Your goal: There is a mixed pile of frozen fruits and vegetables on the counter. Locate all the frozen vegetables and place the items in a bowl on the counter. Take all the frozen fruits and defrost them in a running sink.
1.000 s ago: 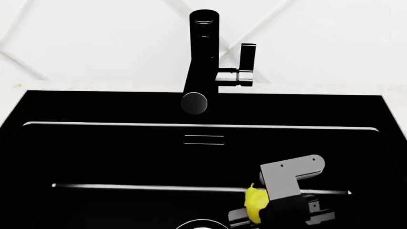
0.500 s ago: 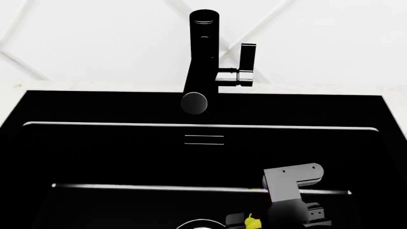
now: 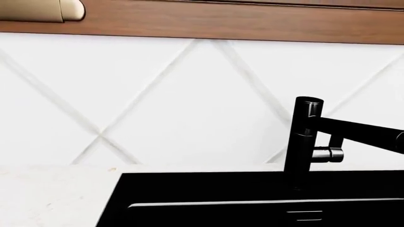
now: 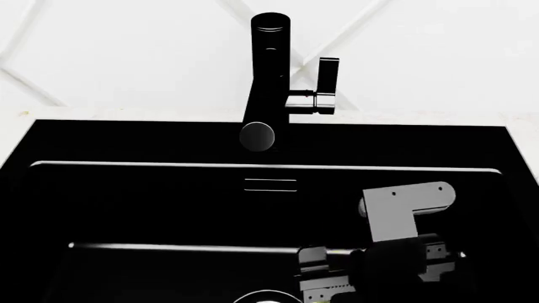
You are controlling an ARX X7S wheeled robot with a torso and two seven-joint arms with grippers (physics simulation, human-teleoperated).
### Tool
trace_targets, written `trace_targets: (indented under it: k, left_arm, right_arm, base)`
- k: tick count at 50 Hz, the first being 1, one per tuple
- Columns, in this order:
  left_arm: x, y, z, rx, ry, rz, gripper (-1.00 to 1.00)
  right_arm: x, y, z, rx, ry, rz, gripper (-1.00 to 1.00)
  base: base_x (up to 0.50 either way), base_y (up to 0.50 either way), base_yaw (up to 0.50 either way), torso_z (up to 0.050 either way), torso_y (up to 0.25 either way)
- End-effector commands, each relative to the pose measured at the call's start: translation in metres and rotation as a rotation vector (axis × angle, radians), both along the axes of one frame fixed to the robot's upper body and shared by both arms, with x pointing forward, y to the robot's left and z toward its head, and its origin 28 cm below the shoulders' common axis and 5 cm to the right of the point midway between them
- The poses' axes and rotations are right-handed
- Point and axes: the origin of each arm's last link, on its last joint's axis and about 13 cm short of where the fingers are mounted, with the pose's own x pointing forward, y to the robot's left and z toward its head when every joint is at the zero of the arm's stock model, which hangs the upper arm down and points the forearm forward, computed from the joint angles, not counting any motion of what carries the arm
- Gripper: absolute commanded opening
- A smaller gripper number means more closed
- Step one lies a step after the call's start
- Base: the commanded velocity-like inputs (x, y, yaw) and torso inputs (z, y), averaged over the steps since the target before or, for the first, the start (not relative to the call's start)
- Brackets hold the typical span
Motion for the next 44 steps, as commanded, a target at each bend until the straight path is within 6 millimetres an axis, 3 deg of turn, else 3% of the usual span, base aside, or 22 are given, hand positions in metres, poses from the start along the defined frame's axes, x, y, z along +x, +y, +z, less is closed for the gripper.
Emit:
trace_targets:
  k: [1,11,21,25,44]
  left_arm:
    - [0.001,0.000,0.001,-0.011,-0.016,-0.017,1.00]
    - [0.001,0.001,0.000,-0.008,-0.016,-0.013,1.00]
    - [0.004,0.001,-0.002,-0.006,-0.010,-0.014,1.00]
    - [0.004,0.000,-0.003,-0.009,-0.012,-0.014,1.00]
    - [0.002,-0.002,-0.006,0.001,-0.011,-0.019,1.00]
  right_arm:
    - [-0.027,0.002,0.032,0.046,-0.173,-0.003,1.00]
    - [-0.069,-0.003,0.062,0.090,-0.331,-0.029,1.00]
    - [-0.094,-0.006,0.063,0.096,-0.373,-0.076,1.00]
    - [-0.115,-0.007,0.068,0.131,-0.408,-0.096,1.00]
    - [-0.129,-0.016,0.077,0.110,-0.443,-0.147,1.00]
  base:
    - [0.00,0.00,0.00,0.000,0.000]
    - [0.00,0.00,0.00,0.000,0.000]
    - [0.00,0.00,0.00,0.000,0.000]
    - [0.00,0.00,0.00,0.000,0.000]
    - [0.00,0.00,0.00,0.000,0.000]
